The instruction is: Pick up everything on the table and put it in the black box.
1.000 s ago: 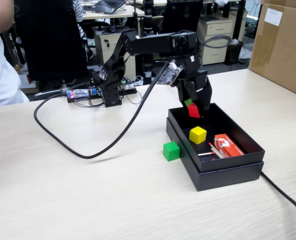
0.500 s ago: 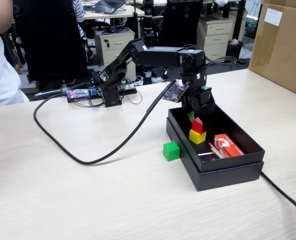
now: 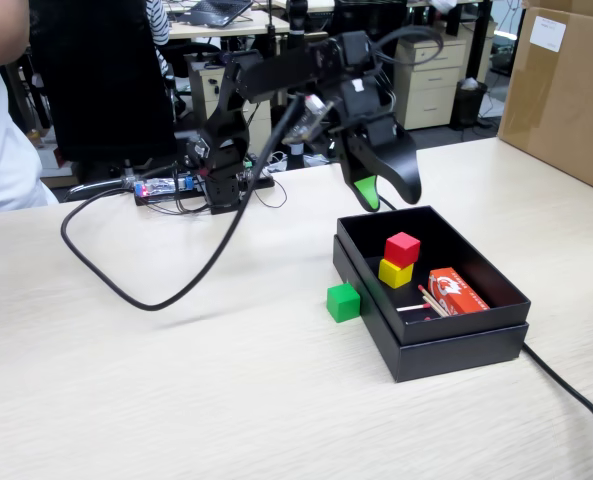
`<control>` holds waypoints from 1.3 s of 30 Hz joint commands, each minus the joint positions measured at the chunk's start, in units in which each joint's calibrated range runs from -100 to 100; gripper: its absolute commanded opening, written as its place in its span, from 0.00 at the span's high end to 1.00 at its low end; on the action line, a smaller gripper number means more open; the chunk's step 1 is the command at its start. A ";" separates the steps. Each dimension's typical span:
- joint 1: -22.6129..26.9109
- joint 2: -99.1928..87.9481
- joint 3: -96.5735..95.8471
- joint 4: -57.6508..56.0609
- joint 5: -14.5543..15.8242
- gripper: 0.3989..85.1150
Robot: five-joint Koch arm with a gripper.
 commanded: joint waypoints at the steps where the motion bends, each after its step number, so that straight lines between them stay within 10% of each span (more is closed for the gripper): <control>1: -2.64 -4.91 1.44 0.15 -0.29 0.51; 31: -2.10 31.12 1.35 0.15 0.49 0.46; 39: -1.81 33.30 1.71 0.15 0.88 0.67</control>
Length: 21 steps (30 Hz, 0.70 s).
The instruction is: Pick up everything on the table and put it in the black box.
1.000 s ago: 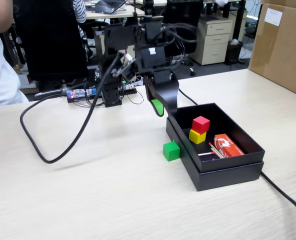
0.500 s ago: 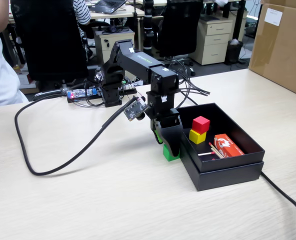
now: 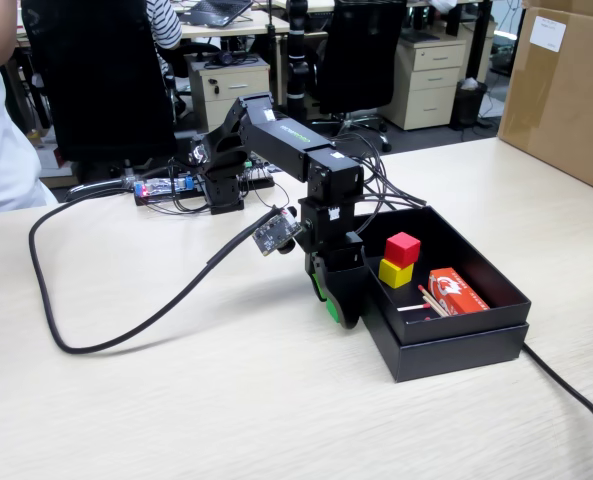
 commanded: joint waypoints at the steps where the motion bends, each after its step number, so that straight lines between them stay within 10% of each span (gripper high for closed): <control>1: 0.98 -1.00 5.00 0.15 0.49 0.73; 8: 0.88 -2.26 5.36 0.15 1.66 0.99; 21: -1.90 -36.00 -0.99 -0.54 1.03 1.00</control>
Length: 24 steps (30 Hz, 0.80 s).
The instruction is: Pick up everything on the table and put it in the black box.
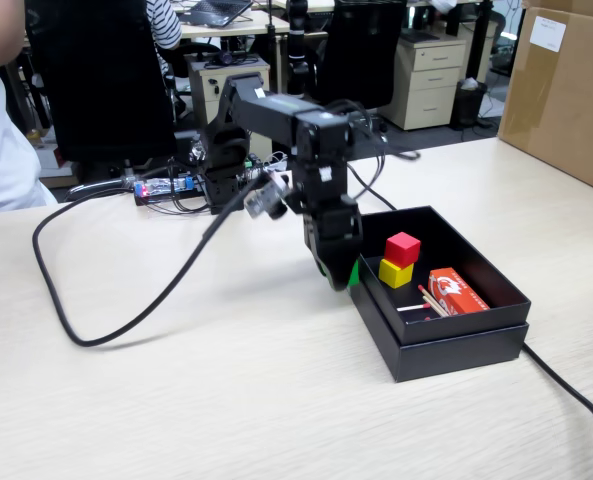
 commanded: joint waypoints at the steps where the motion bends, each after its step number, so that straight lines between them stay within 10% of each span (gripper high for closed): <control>1: -0.24 -14.39 1.66 -0.54 -0.63 1.00; 24: 6.79 10.28 15.53 -0.37 -0.68 0.99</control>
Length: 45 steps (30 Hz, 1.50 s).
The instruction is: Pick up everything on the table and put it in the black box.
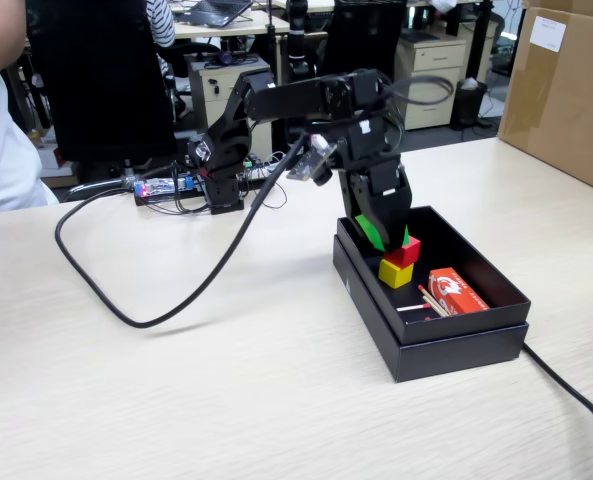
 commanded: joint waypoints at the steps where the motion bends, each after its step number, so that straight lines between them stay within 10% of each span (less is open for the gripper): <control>1: 0.73 -0.28 3.67 0.17 0.29 0.99; 13: 1.12 8.44 2.67 0.08 0.93 0.98; 17: 1.07 8.21 0.50 0.08 0.83 0.73; 24: 0.98 2.94 -1.23 0.00 0.83 0.65; 45: -9.33 -75.09 -46.47 12.09 -1.71 0.42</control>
